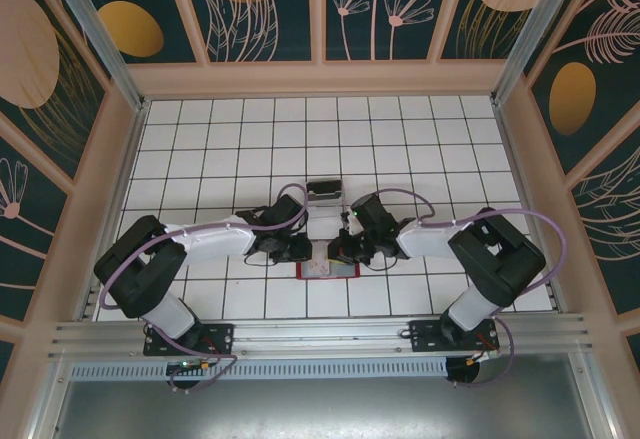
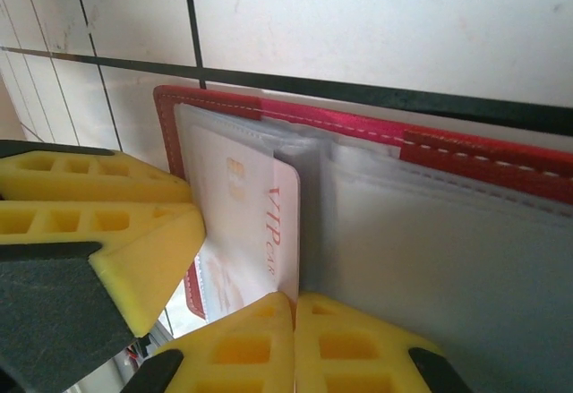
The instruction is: Take the credit cards out of the card holder
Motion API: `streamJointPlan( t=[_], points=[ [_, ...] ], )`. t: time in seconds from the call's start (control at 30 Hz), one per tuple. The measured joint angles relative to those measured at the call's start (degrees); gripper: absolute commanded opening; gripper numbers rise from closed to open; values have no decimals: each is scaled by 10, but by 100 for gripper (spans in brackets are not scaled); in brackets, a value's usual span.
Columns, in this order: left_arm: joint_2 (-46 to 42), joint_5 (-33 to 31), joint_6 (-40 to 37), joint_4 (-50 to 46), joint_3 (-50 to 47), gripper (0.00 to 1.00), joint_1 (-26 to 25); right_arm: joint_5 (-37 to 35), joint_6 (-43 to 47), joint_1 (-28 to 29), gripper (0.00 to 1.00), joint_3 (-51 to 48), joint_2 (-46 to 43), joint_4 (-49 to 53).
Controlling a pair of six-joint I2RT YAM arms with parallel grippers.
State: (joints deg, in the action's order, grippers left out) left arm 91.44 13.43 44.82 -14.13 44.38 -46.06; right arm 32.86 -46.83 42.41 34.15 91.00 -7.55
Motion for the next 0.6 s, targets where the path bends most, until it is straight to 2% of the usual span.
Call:
streamJointPlan(
  t=[0.6],
  points=[
    [-1, -4, 0, 0, -2, 21, 0, -11, 19, -25, 3, -21, -47, 35]
  ],
)
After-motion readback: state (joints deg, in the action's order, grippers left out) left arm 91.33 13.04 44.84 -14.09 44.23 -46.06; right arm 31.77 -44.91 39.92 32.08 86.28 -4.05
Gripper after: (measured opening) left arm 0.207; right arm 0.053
